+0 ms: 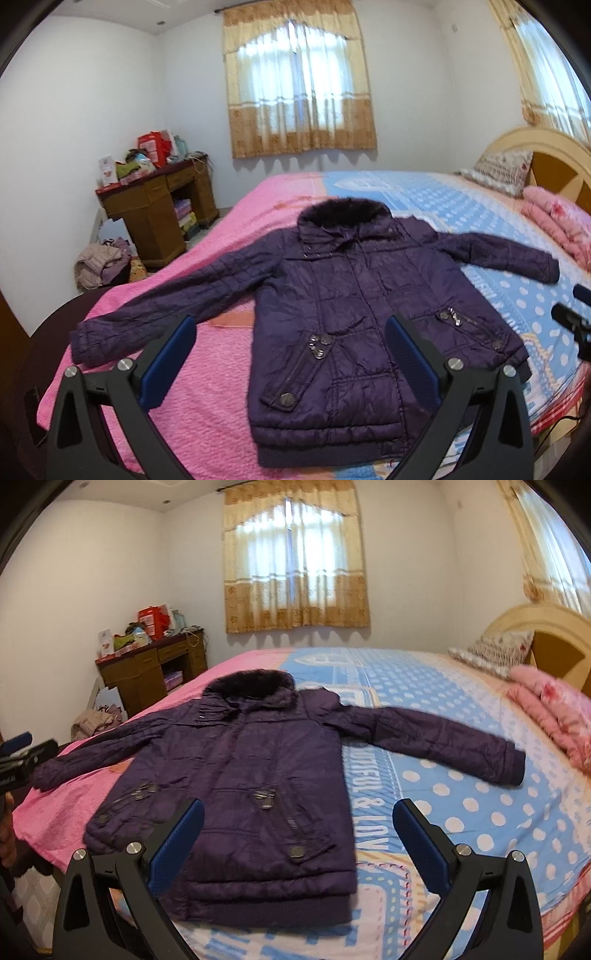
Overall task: Fold large clothes
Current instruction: 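Move the right tool to the jacket's sleeve cuff and grasp it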
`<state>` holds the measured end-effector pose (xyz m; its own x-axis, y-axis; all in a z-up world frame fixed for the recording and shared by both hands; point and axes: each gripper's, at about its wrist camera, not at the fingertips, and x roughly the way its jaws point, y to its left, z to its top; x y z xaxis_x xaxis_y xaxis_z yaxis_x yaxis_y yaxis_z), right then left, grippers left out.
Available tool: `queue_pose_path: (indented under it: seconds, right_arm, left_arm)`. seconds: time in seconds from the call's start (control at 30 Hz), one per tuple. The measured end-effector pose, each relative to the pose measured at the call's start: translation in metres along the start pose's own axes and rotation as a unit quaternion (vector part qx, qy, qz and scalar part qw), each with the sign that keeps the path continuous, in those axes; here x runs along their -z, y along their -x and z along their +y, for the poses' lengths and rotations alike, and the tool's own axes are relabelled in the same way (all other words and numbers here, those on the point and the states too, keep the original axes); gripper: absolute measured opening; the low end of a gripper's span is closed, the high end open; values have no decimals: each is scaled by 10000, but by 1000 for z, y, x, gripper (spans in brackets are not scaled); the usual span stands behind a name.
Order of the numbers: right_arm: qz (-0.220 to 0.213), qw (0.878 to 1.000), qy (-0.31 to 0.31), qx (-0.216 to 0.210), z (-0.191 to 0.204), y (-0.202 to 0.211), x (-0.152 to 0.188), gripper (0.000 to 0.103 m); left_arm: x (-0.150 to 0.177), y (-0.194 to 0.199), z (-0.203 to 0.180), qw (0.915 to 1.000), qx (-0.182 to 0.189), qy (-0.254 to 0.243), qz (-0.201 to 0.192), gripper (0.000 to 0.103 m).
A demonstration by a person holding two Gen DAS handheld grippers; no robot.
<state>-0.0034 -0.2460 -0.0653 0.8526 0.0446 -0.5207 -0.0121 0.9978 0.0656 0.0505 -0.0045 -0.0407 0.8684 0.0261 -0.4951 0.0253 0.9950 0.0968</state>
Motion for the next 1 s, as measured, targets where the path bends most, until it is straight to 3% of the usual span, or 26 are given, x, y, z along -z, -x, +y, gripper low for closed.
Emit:
queue_pose_path:
  seconds: [0.27,0.43,0.6,0.87,1.0]
  right_arm:
    - [422,9917,-926,791,-108,-66,2,102]
    - [486,9728,-1979,1102,-188,-85,4,102]
    - [486,9596,-2310,1531,-241,-94,-1,102]
    - [380,9363,-3031,1732,-316,-118,-17,102]
    - [543,9235,-3374,1743,-346,-141,-22,102]
  left_arm:
    - [-7,-72,-39,9991,129,-198,358,103]
    - [-12,-112,-59,9981,42,-395,478,103]
    - [-16,-146,-65,9970,-86,-484,598,103]
    - [-15,-182,-58,9952,-323,-292,871,103]
    - [-7,-198,-57,9929,-412,-243,1089,103]
